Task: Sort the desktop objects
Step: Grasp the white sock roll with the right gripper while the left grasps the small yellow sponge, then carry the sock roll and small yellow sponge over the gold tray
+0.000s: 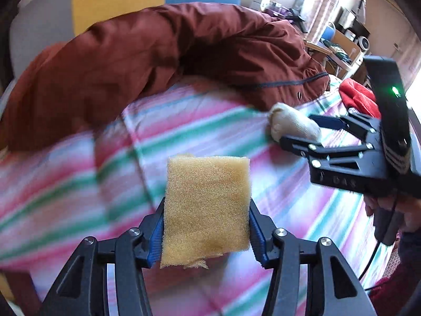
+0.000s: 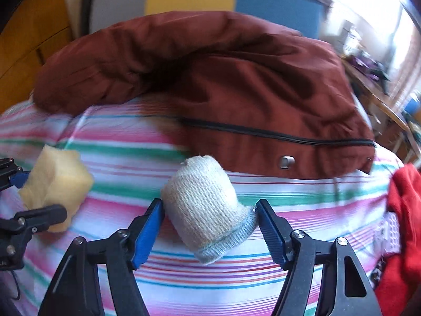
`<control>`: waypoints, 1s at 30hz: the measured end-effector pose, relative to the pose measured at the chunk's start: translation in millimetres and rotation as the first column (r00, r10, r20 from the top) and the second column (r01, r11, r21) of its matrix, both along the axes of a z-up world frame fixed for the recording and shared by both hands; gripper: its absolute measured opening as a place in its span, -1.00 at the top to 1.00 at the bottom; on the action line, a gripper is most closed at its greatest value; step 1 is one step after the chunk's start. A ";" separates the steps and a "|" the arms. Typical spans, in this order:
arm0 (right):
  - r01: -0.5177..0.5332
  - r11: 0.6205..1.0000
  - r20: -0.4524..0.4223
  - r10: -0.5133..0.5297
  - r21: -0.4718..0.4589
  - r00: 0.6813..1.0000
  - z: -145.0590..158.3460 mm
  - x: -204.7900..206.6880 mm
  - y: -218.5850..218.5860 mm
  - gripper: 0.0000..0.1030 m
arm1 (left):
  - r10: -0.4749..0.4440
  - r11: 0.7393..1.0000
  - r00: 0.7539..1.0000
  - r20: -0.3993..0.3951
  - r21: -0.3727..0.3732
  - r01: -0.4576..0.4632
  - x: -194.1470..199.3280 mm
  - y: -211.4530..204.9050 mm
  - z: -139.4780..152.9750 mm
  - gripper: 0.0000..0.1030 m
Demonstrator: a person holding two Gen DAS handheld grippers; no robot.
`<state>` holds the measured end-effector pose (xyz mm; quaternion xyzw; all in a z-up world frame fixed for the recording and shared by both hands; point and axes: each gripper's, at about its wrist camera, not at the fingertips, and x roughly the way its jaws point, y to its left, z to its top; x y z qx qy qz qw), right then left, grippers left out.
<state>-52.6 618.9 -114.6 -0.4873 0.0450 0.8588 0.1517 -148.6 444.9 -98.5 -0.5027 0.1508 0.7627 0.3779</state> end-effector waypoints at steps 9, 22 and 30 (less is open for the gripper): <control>-0.126 0.991 0.049 0.128 -0.034 0.991 3.3 -6.8 -39.6 -0.39 | 0.071 0.997 0.997 0.028 0.005 -0.071 42.3 -59.7 -2.1 -0.06; -0.251 0.963 0.199 0.266 -0.095 0.943 3.9 21.8 -108.1 -0.38 | 0.139 0.990 0.989 0.059 0.013 -0.140 80.1 -93.2 -2.7 -0.06; -0.271 0.956 0.233 0.290 -0.108 0.928 7.2 47.3 -149.8 -0.35 | 0.151 0.987 0.987 0.056 0.054 -0.154 103.3 -119.6 9.4 -0.06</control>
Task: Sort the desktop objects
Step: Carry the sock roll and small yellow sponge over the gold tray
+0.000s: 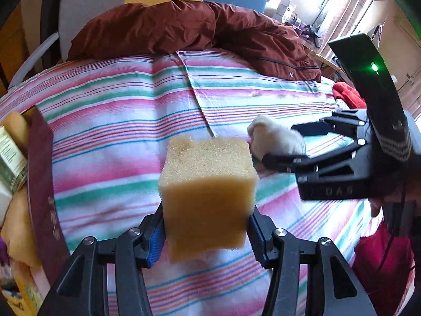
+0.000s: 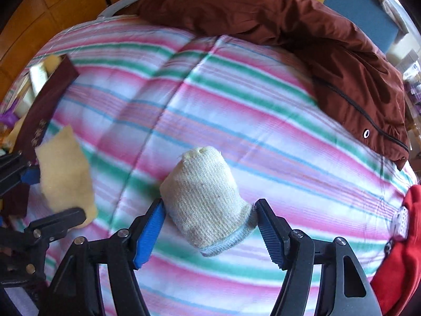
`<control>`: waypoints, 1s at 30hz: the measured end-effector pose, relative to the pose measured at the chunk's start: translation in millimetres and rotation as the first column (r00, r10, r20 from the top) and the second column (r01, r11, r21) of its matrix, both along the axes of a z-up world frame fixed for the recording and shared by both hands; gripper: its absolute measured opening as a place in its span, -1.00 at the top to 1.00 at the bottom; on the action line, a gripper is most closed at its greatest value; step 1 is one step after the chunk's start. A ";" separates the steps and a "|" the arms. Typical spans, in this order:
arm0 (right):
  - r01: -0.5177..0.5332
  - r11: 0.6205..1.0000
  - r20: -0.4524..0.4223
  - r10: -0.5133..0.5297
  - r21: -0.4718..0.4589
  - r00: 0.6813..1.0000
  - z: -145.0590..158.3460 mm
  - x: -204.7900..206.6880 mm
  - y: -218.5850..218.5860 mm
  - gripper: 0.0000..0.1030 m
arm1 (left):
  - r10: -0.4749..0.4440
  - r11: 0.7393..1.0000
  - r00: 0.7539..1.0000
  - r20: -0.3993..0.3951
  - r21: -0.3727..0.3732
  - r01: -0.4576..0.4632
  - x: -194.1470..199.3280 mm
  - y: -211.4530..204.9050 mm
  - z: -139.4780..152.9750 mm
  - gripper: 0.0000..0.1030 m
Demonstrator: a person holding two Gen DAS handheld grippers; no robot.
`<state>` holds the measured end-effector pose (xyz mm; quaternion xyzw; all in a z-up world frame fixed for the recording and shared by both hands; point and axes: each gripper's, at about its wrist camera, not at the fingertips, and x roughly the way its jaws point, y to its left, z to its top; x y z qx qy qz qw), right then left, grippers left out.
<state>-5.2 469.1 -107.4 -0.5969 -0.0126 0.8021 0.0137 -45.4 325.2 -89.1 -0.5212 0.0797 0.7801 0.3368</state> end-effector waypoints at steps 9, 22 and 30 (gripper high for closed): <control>-0.001 0.999 0.058 0.004 -0.039 0.998 3.0 34.0 -43.9 -0.35 | -0.010 1.000 1.000 0.009 0.005 0.010 28.2 -25.8 -7.7 -0.06; 0.133 0.987 -0.008 -0.134 -0.094 0.991 5.7 67.5 -59.4 -0.36 | -0.042 0.998 0.995 -0.091 0.042 0.046 51.6 -47.4 -3.8 -0.06; 0.134 0.989 -0.075 -0.139 -0.068 0.987 7.6 69.4 -63.0 -0.36 | -0.052 0.998 0.988 -0.146 0.018 0.056 61.1 -47.1 -9.2 -0.06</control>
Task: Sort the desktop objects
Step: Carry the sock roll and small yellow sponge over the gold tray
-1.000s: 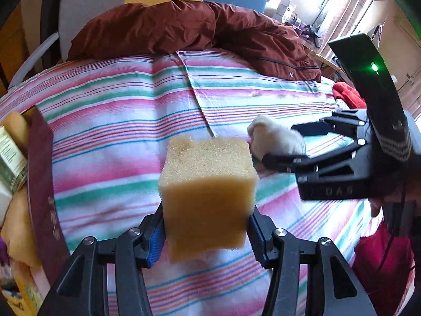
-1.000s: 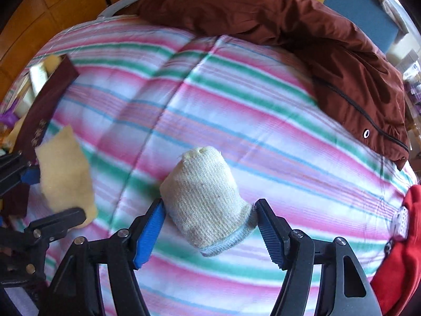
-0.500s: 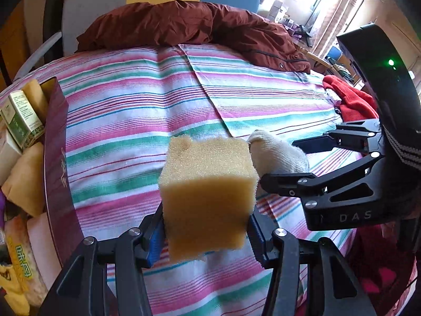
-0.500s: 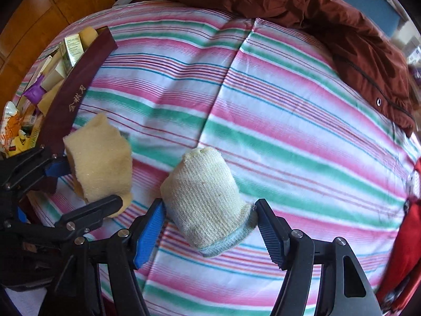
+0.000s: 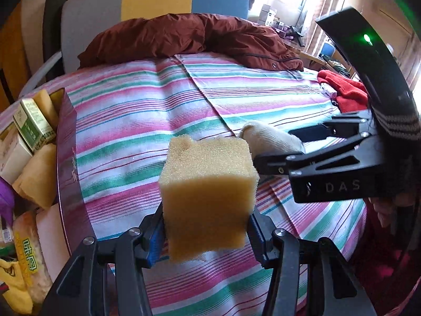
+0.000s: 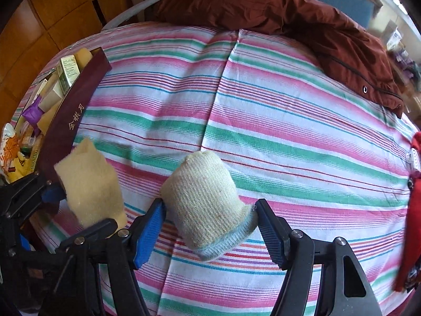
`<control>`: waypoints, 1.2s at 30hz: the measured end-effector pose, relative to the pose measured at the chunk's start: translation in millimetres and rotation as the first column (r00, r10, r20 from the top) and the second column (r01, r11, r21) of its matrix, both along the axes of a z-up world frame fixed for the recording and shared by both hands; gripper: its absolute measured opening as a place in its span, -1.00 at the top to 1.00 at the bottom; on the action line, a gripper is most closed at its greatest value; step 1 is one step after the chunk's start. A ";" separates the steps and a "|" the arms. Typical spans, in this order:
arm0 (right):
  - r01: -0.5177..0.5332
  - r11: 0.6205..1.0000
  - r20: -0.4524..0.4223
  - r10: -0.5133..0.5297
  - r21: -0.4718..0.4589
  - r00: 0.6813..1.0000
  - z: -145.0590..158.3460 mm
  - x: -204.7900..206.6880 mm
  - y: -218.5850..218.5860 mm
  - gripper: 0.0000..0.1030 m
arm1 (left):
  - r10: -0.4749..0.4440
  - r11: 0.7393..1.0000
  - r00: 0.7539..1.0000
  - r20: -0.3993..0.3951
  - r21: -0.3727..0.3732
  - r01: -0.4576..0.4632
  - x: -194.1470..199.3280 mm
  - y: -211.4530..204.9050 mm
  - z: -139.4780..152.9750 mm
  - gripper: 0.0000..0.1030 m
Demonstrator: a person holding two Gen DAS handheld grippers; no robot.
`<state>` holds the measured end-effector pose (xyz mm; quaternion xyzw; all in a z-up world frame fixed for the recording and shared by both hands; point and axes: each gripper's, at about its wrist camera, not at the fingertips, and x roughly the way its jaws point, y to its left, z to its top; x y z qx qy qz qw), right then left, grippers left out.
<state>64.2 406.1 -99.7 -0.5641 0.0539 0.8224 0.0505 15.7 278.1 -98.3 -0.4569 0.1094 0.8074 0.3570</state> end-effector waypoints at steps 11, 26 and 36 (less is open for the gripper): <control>0.002 1.000 -0.077 -0.004 -0.025 0.997 15.5 -20.8 6.3 -0.35 | -0.007 0.999 0.999 -0.046 0.034 0.009 7.7 -3.0 23.4 -0.06; -0.030 0.998 -0.204 0.017 -0.064 0.979 39.0 -16.3 -0.8 -0.36 | 0.045 0.993 0.986 -0.160 0.113 -0.027 15.6 -37.4 85.9 -0.06; -0.048 0.994 -0.221 0.026 -0.096 0.975 51.9 -19.9 -27.2 -0.36 | 0.169 0.980 0.960 -0.222 0.141 -0.140 -1.1 -94.2 109.9 -0.06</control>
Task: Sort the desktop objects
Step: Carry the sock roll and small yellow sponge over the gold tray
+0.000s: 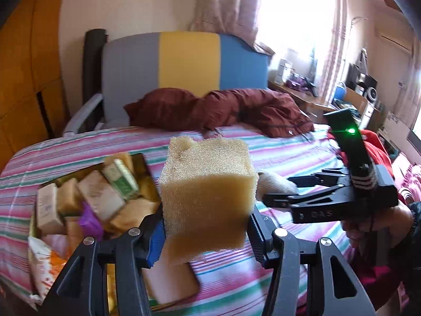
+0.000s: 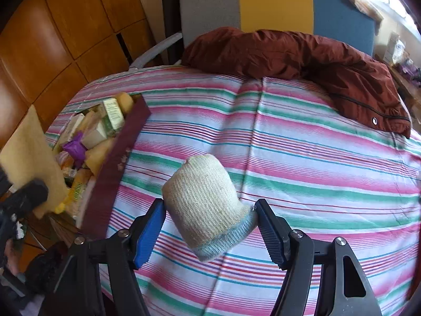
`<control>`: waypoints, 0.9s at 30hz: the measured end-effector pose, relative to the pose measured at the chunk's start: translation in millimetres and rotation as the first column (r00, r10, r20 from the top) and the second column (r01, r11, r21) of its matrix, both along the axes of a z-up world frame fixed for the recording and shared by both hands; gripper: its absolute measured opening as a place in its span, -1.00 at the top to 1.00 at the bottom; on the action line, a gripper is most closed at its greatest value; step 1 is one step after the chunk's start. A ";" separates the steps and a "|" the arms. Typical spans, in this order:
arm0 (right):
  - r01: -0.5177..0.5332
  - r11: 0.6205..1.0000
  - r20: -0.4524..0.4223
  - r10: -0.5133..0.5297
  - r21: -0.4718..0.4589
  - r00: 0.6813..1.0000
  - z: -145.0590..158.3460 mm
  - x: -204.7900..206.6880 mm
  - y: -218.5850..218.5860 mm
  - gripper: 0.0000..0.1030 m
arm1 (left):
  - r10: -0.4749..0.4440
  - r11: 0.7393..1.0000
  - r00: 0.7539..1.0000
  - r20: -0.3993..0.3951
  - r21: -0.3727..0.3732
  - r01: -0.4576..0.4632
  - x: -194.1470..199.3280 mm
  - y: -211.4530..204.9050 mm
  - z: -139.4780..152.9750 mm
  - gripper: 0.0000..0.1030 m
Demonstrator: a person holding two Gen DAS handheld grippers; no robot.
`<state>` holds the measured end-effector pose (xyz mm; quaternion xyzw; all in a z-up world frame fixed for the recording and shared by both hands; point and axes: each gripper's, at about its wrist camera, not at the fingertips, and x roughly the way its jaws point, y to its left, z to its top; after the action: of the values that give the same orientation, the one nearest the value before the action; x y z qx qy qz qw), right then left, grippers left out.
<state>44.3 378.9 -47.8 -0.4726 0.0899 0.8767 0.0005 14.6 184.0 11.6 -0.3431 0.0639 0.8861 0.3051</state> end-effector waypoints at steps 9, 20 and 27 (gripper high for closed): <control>-0.040 0.998 -0.052 0.038 -0.039 0.998 21.1 -19.3 -59.4 -0.36 | 0.137 0.991 0.991 0.007 -0.003 -0.137 -24.0 -56.4 -8.3 -0.06; -0.105 0.985 -0.103 0.092 -0.138 0.990 18.7 -25.2 -126.8 -0.35 | 0.263 0.965 0.962 0.068 -0.006 -0.264 -50.6 -114.7 -33.1 -0.06; -0.137 0.979 -0.112 0.121 -0.148 0.986 18.3 -28.8 -154.4 -0.35 | 0.322 0.945 0.941 0.107 0.026 -0.327 -74.8 -152.1 -32.3 -0.06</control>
<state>15.4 224.5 -29.5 -0.4304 0.1271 0.8883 -0.0977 -60.2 31.8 -20.8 -0.3866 -0.0285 0.9069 0.1652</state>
